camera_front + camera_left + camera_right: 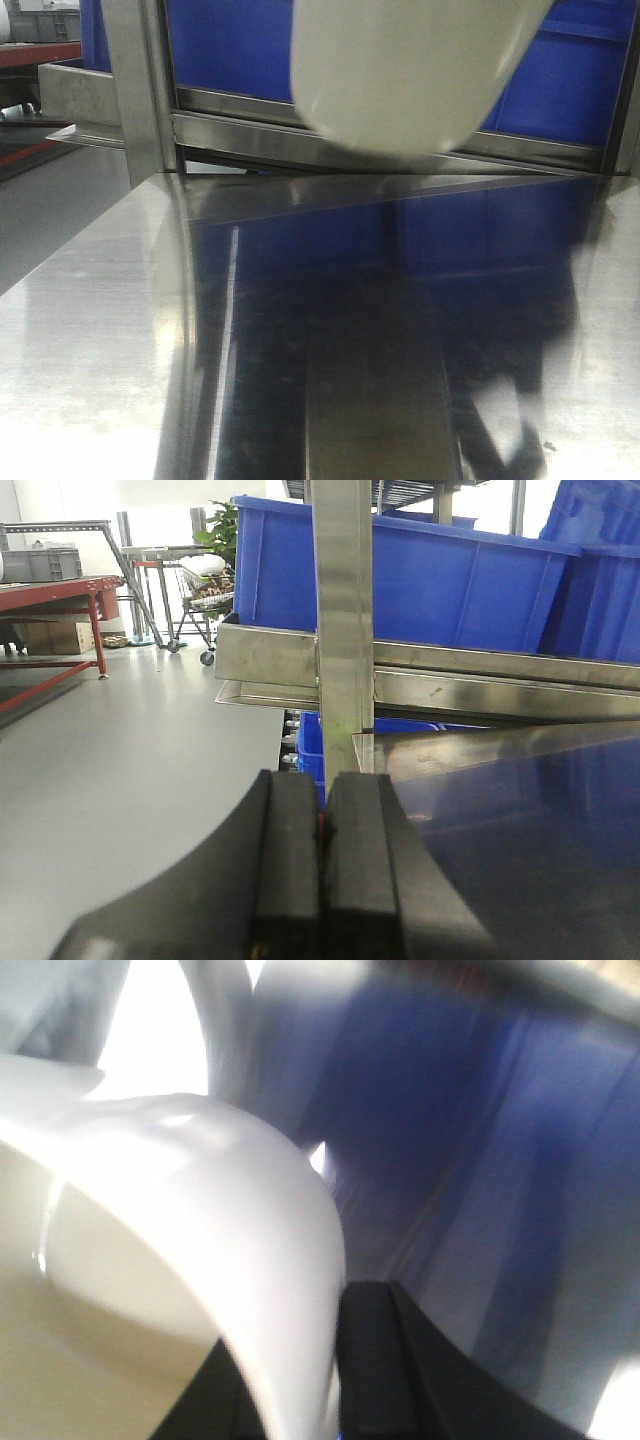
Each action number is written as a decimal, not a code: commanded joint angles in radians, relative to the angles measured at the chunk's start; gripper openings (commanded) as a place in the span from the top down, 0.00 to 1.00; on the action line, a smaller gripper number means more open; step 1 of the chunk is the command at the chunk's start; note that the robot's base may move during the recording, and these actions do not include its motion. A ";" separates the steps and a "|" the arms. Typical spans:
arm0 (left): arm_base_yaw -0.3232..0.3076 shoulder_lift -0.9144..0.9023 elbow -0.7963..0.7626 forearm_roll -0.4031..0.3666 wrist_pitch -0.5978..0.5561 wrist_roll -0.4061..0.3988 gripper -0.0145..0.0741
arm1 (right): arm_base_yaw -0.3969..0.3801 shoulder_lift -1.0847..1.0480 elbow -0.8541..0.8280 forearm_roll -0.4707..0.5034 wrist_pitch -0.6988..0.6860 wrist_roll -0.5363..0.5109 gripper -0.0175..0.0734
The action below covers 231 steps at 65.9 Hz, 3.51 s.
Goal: Move white bin to right shelf second layer
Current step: 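Lift the white bin off the table with the right gripper, then back the base away from the table holding the bin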
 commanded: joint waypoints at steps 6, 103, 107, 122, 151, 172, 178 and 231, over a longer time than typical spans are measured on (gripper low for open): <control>-0.002 -0.013 0.033 -0.005 -0.087 -0.007 0.74 | -0.064 -0.173 0.053 -0.032 -0.185 -0.010 0.78; -0.002 -0.013 0.033 -0.005 -0.087 -0.007 0.74 | -0.349 -0.778 0.608 -0.032 -0.365 -0.010 0.78; -0.002 -0.013 0.033 -0.005 -0.087 -0.007 0.74 | -0.349 -0.778 0.608 -0.032 -0.365 -0.010 0.78; -0.002 -0.013 0.033 -0.005 -0.087 -0.007 0.74 | -0.349 -0.778 0.608 -0.032 -0.365 -0.010 0.78; -0.002 -0.013 0.033 -0.005 -0.087 -0.007 0.74 | -0.349 -0.778 0.608 -0.032 -0.365 -0.010 0.78; -0.002 -0.013 0.033 -0.005 -0.087 -0.007 0.74 | -0.349 -0.778 0.608 -0.032 -0.365 -0.010 0.78; -0.002 -0.013 0.033 -0.005 -0.087 -0.007 0.74 | -0.349 -0.778 0.608 -0.032 -0.365 -0.010 0.78; -0.002 -0.013 0.033 -0.005 -0.087 -0.007 0.74 | -0.349 -0.778 0.608 -0.032 -0.365 -0.010 0.78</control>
